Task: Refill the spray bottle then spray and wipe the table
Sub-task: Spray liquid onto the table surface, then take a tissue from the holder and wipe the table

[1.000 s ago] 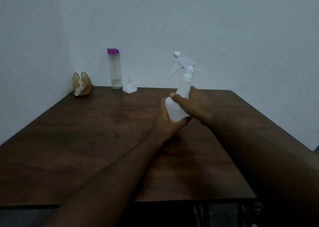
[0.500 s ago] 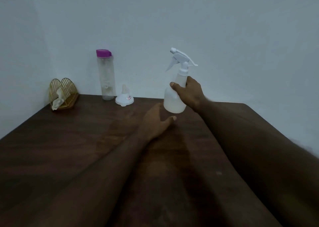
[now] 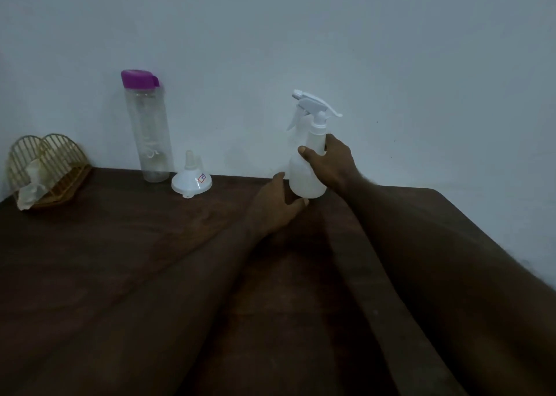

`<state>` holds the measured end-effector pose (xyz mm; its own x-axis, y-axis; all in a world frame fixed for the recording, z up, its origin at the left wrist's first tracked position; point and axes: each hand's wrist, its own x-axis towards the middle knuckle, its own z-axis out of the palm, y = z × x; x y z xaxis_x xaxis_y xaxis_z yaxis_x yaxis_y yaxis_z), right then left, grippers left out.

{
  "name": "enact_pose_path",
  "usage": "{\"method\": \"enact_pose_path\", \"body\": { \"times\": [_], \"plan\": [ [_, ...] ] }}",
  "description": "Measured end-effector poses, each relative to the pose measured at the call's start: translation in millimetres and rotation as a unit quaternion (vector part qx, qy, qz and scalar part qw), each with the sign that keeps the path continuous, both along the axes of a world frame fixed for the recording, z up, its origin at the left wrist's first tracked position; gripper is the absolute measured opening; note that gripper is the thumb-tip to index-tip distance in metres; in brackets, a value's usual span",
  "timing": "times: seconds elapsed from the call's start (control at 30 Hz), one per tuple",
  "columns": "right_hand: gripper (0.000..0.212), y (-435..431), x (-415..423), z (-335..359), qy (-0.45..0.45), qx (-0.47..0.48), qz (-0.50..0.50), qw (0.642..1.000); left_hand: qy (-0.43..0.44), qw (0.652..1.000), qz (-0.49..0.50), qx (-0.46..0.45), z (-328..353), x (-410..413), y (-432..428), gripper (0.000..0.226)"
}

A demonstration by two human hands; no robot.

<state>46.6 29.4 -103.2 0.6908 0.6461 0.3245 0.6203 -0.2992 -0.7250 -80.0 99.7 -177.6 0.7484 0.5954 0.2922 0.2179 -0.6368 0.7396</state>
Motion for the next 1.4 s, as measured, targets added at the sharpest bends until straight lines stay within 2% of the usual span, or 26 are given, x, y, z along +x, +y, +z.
{"method": "enact_pose_path", "body": {
  "times": [0.27,0.57,0.77,0.93,1.03,1.17,1.23,1.3,1.4],
  "plan": [
    [0.048,-1.0,13.4,-8.4,0.026,0.018,-0.004,0.999,0.064,0.995,-0.067,-0.021,6.7,13.3,6.4,0.087],
    [0.047,2.6,31.6,-22.6,0.033,0.016,0.054,0.998,0.063,0.997,-0.007,0.053,-9.8,20.3,6.5,0.073],
    [0.051,3.3,22.7,-31.6,0.04,0.023,0.034,0.998,0.073,0.994,0.019,0.077,-10.3,23.0,1.3,0.074],
    [0.058,2.8,15.5,-35.0,0.081,0.02,0.019,0.996,0.09,0.992,0.03,0.08,-12.4,23.3,-0.1,0.074],
    [0.067,-0.7,10.4,-35.3,0.122,-0.01,-0.01,0.992,0.089,0.993,0.037,0.063,-8.6,21.5,-1.7,0.064],
    [0.082,-17.9,-5.5,-40.6,0.135,-0.029,-0.095,0.986,0.096,0.994,0.035,-0.049,6.0,7.8,-1.4,0.059],
    [0.078,-31.5,-14.4,-43.3,0.13,0.0,-0.15,0.98,0.094,0.994,0.059,-0.004,13.0,-9.8,-6.2,0.054],
    [0.071,-45.7,-19.4,-41.3,0.144,0.008,-0.177,0.974,0.05,0.995,0.076,0.038,15.3,-35.6,-12.8,0.037],
    [0.052,-64.9,-32.1,-34.3,0.123,-0.075,-0.134,0.98,0.031,0.994,0.089,0.055,8.7,-87.9,-18.6,0.02]
  ]
}}
